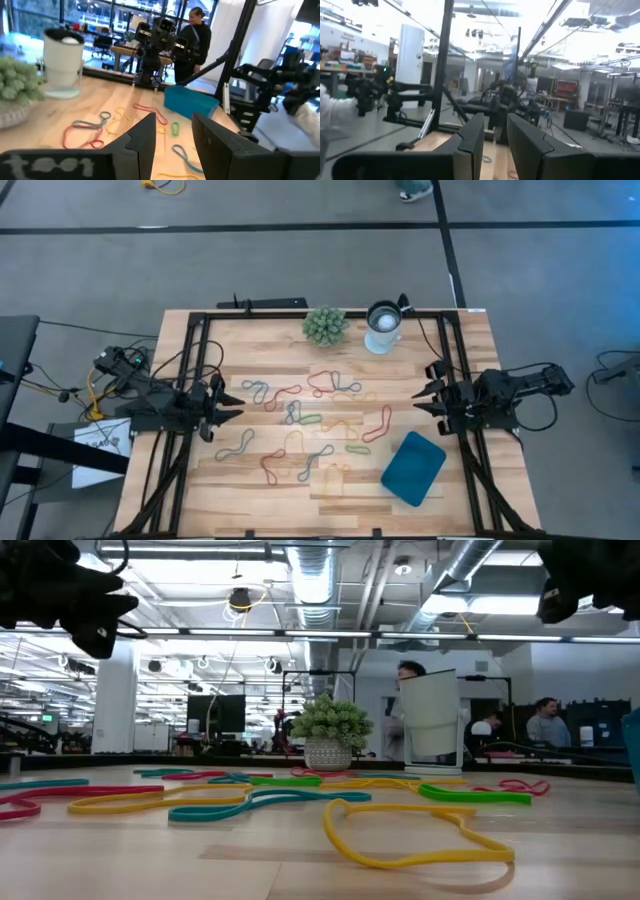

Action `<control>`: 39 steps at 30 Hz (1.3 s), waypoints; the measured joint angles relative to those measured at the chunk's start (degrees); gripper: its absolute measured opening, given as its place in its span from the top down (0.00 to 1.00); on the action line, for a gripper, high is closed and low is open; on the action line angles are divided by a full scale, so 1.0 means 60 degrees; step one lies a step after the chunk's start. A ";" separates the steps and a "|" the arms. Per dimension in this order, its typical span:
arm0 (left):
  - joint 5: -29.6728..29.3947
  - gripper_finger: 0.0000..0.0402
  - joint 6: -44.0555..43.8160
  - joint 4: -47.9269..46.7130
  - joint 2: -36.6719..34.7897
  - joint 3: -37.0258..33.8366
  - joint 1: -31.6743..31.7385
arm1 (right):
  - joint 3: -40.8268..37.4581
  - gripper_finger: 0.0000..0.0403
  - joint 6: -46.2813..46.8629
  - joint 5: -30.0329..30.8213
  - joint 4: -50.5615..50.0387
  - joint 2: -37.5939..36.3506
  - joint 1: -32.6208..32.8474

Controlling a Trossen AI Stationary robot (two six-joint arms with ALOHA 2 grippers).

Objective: Pick and place items into bin
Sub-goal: Put the blue rubber band into the blue bin

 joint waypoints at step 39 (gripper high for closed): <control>-0.1597 0.71 -0.0903 -0.0055 0.0228 0.0011 0.0546 | 0.0000 0.80 0.1233 0.0175 0.0522 0.0007 -0.0054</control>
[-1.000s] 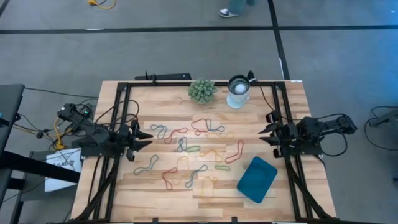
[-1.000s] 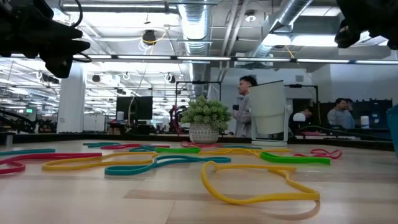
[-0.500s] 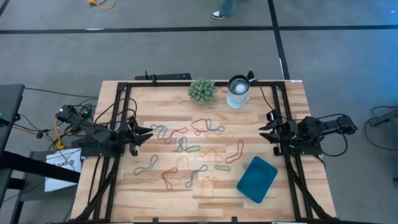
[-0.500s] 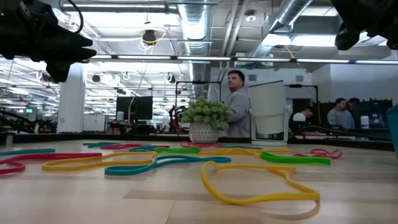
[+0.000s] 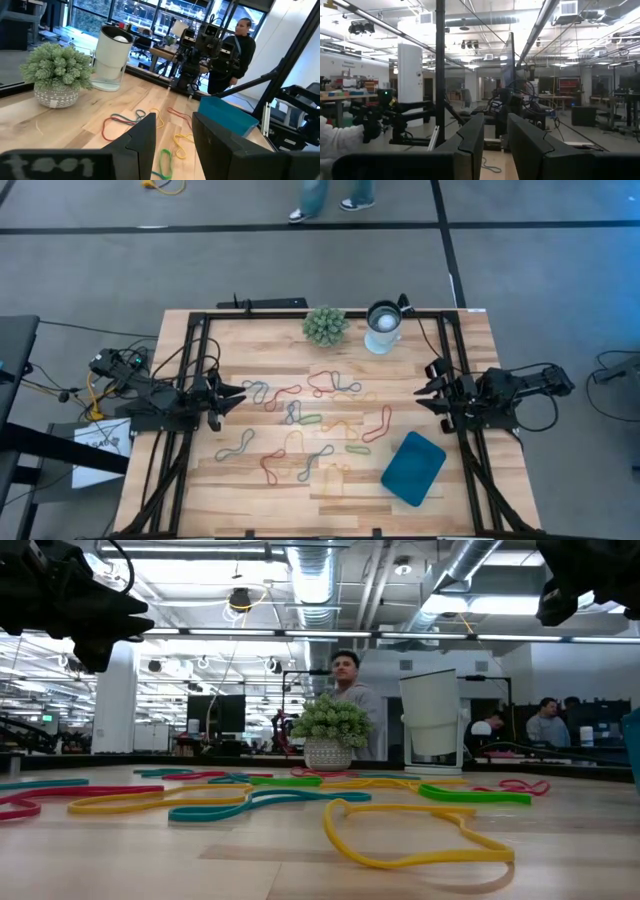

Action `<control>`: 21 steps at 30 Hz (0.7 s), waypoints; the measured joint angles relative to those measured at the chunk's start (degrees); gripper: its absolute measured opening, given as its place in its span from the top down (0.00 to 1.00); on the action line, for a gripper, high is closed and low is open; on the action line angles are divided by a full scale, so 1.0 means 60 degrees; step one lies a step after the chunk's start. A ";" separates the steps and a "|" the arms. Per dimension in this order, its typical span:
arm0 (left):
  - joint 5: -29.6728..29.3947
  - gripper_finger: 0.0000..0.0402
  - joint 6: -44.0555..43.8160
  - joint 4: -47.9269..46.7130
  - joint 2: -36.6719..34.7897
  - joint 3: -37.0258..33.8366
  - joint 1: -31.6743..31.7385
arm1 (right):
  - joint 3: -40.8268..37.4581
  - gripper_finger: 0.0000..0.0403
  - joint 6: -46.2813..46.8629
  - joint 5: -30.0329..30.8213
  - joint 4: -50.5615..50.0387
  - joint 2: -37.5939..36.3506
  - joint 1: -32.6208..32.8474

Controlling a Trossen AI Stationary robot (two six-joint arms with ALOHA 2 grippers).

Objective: Pick and place items into bin
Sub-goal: Put the blue rubber band into the blue bin

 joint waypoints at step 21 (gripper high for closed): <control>0.0512 0.71 0.0113 0.0394 0.0000 -0.0025 0.0000 | 0.0000 0.80 0.1693 0.2803 -0.0252 0.0013 -0.0007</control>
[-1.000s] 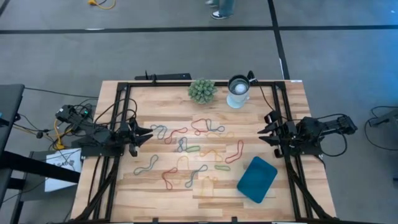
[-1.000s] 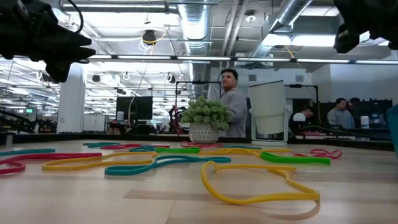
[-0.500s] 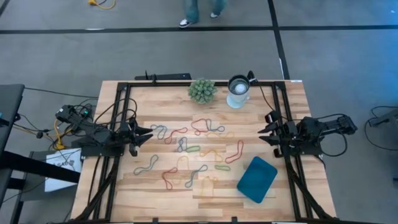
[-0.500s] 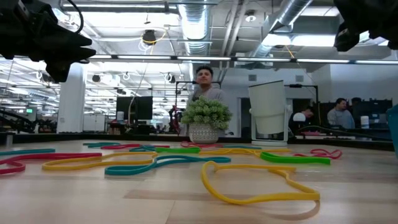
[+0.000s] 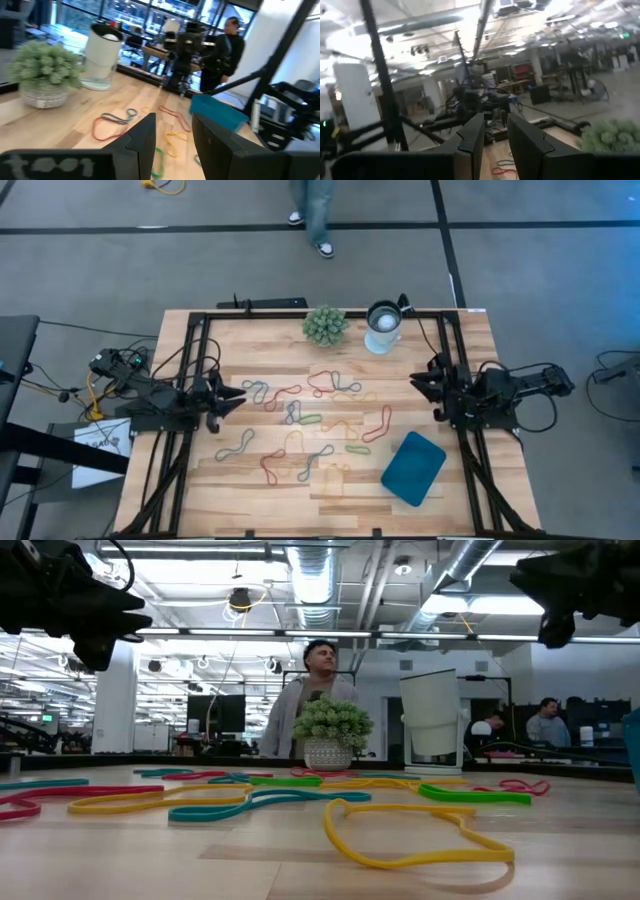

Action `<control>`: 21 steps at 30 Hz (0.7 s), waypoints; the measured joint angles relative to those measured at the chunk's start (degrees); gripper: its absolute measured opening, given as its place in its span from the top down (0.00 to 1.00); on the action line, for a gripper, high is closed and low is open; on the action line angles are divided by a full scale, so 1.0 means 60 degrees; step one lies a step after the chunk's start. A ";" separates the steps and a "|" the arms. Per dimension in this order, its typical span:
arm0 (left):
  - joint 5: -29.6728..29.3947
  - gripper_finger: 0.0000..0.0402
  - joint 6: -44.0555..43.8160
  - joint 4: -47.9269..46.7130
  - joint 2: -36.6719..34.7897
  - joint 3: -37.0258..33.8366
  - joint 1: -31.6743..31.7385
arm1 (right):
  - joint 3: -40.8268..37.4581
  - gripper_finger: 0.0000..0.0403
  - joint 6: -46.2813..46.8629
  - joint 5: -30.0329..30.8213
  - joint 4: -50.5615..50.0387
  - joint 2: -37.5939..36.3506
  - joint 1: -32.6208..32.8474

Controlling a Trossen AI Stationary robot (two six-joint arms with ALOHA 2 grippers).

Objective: Pick and place items into bin
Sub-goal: Put the blue rubber band into the blue bin

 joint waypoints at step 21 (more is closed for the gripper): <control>-0.1874 0.71 0.2273 -0.1351 -0.0004 0.1961 0.0000 | 0.4159 0.83 0.1138 0.1278 -0.1471 0.7798 0.0000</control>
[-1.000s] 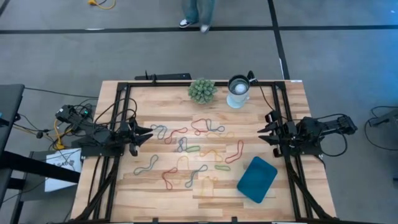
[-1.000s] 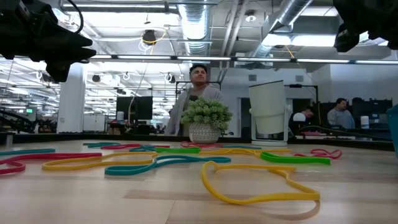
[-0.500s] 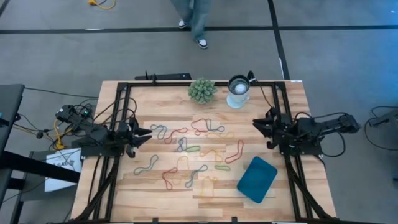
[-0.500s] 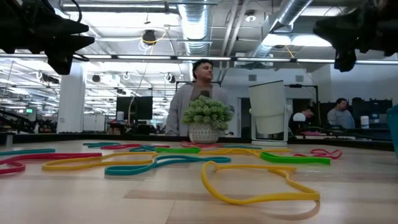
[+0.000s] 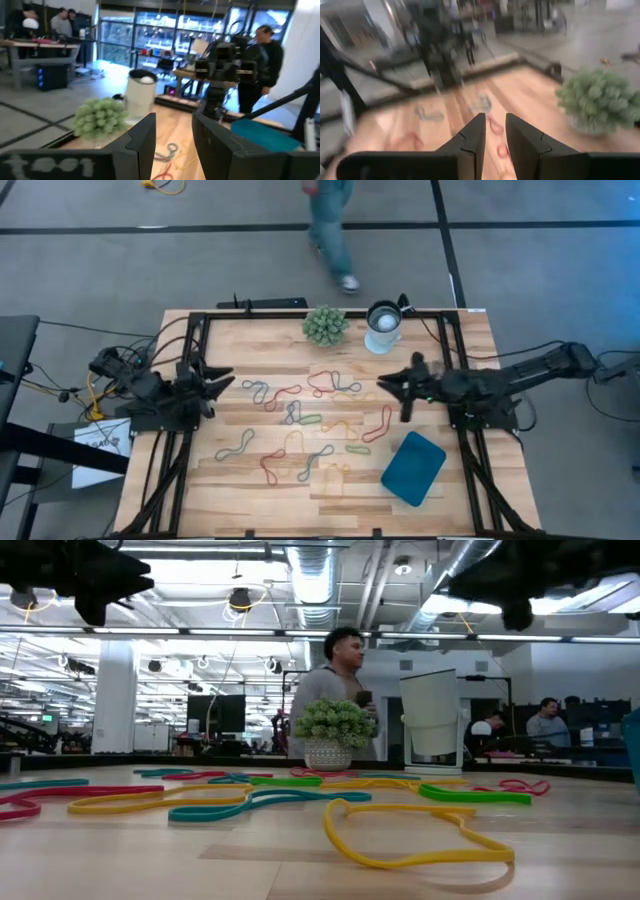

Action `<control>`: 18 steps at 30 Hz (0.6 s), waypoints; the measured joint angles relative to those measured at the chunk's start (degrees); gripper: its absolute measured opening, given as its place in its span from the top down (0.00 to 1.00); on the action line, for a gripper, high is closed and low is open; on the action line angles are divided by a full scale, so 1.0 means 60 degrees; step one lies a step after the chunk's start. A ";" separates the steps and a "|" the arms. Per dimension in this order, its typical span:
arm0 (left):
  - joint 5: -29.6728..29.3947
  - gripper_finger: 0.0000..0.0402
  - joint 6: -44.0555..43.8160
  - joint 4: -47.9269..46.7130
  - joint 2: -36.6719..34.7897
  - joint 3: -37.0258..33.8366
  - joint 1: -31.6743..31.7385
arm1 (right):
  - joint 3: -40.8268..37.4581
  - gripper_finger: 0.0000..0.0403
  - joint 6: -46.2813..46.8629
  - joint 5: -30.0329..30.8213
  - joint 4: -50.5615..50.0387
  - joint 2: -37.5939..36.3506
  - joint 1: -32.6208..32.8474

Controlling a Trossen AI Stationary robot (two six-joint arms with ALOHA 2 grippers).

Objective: Pick and place items into bin
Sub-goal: Put the blue rubber band into the blue bin

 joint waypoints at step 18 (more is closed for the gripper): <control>0.0325 0.71 -0.3629 -0.3751 0.0004 0.0184 0.0000 | 0.2355 0.92 0.2093 0.0393 -0.0764 0.5345 -0.0286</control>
